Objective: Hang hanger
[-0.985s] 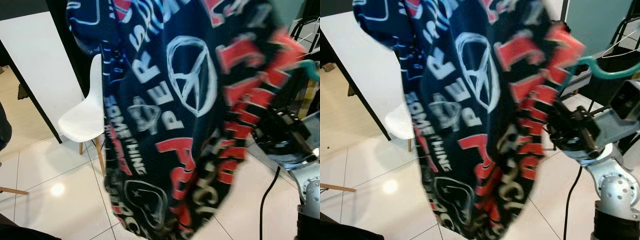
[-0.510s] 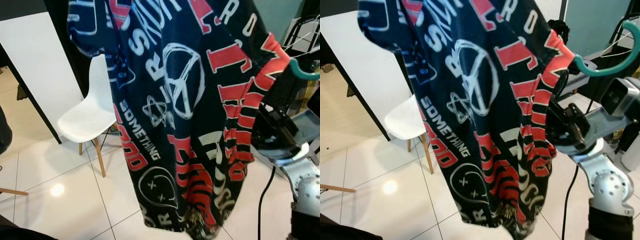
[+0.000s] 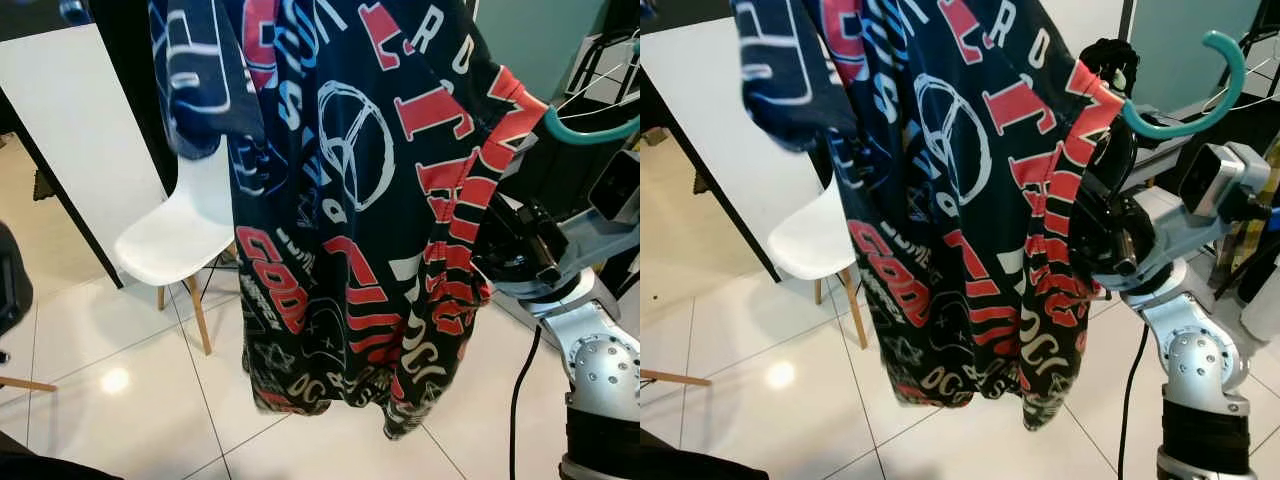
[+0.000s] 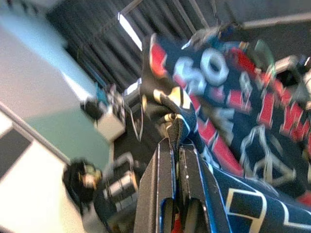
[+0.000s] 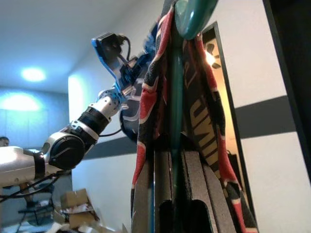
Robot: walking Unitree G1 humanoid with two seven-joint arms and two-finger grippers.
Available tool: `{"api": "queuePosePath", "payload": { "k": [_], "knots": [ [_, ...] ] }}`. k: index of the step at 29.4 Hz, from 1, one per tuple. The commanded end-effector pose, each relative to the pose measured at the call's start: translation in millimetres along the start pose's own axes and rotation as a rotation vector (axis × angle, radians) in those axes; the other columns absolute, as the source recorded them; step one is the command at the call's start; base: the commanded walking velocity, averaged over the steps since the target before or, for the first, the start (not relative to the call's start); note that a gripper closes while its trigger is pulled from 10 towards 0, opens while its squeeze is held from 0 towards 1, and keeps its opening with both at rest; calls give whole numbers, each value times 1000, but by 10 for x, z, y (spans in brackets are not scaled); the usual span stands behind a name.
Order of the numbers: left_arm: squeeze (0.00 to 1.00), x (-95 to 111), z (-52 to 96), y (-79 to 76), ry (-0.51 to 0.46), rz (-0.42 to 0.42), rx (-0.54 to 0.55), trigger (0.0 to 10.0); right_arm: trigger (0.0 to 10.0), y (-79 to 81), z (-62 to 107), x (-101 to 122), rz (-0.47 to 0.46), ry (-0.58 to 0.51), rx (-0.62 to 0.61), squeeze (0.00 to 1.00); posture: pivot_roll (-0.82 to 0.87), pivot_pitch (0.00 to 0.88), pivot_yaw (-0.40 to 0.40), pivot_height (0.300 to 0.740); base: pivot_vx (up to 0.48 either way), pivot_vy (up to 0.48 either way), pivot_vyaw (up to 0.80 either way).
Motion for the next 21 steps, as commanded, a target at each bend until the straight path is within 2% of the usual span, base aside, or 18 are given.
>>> {"api": "queuePosePath", "payload": {
  "k": [1,2,4,5,6,7,9,11,13,14,15,17,18,19,21],
  "knots": [
    [1000,42,84,36,36,-31,21,4431,10000,2,-15,-16,2,8,11,0,-3,0,85,740,0,0,0],
    [1000,-5,128,20,61,-27,21,7412,10000,7,-7,-11,5,13,11,0,-3,0,86,740,0,0,0],
    [1000,-5,128,20,61,-27,21,7412,10000,7,-7,-11,5,13,11,0,-3,0,86,740,0,0,0],
    [1000,-69,198,-9,100,-17,18,9216,10000,4,6,-2,12,24,7,0,-1,0,82,740,0,0,0],
    [1000,-69,198,-9,100,-17,18,9216,10000,4,6,-2,12,24,7,0,-1,0,82,740,0,0,0],
    [1000,-125,299,-45,136,1,11,10000,10000,-1,27,13,18,37,3,0,-1,0,82,740,0,0,0],
    [1000,-125,299,-45,136,1,11,10000,10000,-1,27,13,18,37,3,0,-1,0,82,740,0,0,0],
    [1000,-138,558,-91,185,43,11,10000,10000,-3,103,4,28,117,-7,0,4,0,75,740,0,0,0],
    [1000,-138,558,-91,185,43,11,10000,10000,-3,103,4,28,117,-7,0,4,0,75,740,0,0,0],
    [1000,-85,651,-104,185,59,3,10000,10000,0,156,-22,30,178,-12,0,9,0,75,740,0,0,0],
    [1000,-18,661,-127,176,62,-23,10000,10000,2,229,-72,25,262,-20,0,16,0,68,740,0,0,0],
    [1000,-18,661,-127,176,62,-23,10000,10000,2,229,-72,25,262,-20,0,16,0,68,740,0,0,0],
    [1000,16,635,-163,171,61,-55,10000,10000,7,283,-113,14,327,-23,0,18,0,66,740,0,0,0],
    [1000,-5,547,-230,177,55,-104,10000,10000,0,337,-169,3,395,-28,0,19,0,66,740,0,0,0],
    [1000,-5,547,-230,177,55,-104,10000,10000,0,337,-169,3,395,-28,0,19,0,66,740,0,0,0]
  ]
}}
Point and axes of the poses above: a point about 5 cm out from each wrist's last joint towards the gripper, its own z axis pointing back from the gripper into the wrist, its own x axis along the axis of the wrist's last joint, y = z × x, the point moved 2 cm from there along -z, pointing out of the wrist towards the gripper, and after that the axes turned 8 degrees about -z, right-handed, at the moved point
